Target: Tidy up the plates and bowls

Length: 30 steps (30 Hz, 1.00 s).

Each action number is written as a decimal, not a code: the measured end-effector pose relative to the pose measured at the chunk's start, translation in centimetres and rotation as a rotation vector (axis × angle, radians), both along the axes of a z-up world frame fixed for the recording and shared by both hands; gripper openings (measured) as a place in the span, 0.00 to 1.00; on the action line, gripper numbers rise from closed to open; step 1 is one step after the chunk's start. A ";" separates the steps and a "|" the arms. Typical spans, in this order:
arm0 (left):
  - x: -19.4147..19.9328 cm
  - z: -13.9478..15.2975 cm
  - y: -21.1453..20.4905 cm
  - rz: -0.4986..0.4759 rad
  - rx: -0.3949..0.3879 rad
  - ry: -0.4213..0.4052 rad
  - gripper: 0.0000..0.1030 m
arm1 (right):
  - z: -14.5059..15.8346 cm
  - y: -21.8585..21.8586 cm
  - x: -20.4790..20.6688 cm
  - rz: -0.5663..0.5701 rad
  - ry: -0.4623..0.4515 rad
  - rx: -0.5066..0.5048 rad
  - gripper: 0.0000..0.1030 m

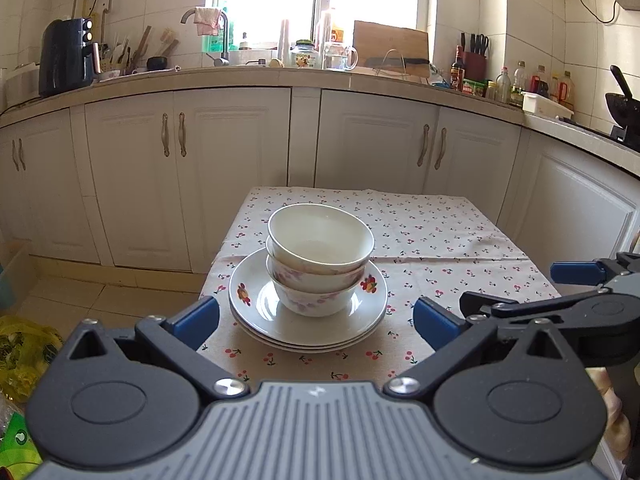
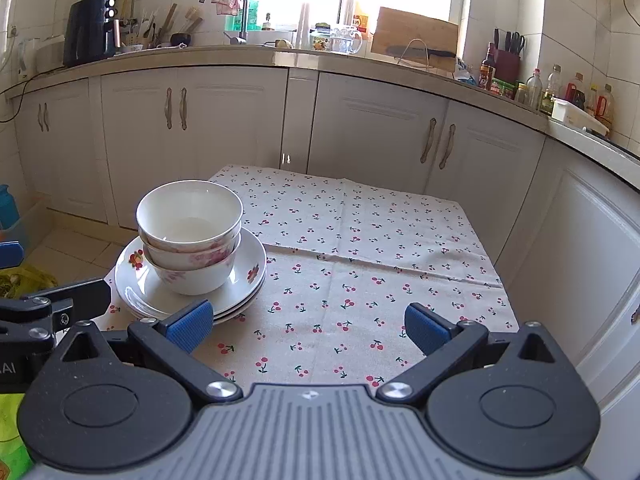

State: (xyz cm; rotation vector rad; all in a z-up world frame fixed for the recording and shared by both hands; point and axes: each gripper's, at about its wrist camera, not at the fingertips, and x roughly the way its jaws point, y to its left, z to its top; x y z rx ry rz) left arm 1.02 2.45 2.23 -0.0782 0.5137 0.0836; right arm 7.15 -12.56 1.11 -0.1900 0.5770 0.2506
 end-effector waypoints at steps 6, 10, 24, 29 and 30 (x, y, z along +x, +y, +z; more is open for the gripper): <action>-0.1 0.0 0.1 0.003 -0.007 -0.002 0.99 | 0.1 0.1 -0.2 0.000 -0.008 -0.004 1.00; -0.1 0.0 0.2 0.001 -0.013 -0.003 0.99 | 0.2 0.1 -0.3 -0.002 -0.013 -0.006 1.00; 0.0 0.0 0.2 -0.002 -0.027 -0.004 0.99 | 0.5 0.1 -0.4 -0.015 -0.029 -0.011 1.00; 0.1 0.0 0.1 -0.003 -0.034 0.000 0.99 | 0.6 0.0 -0.3 -0.020 -0.028 -0.012 1.00; 0.1 0.0 0.1 -0.003 -0.035 -0.002 0.99 | 0.6 0.0 -0.3 -0.021 -0.029 -0.013 1.00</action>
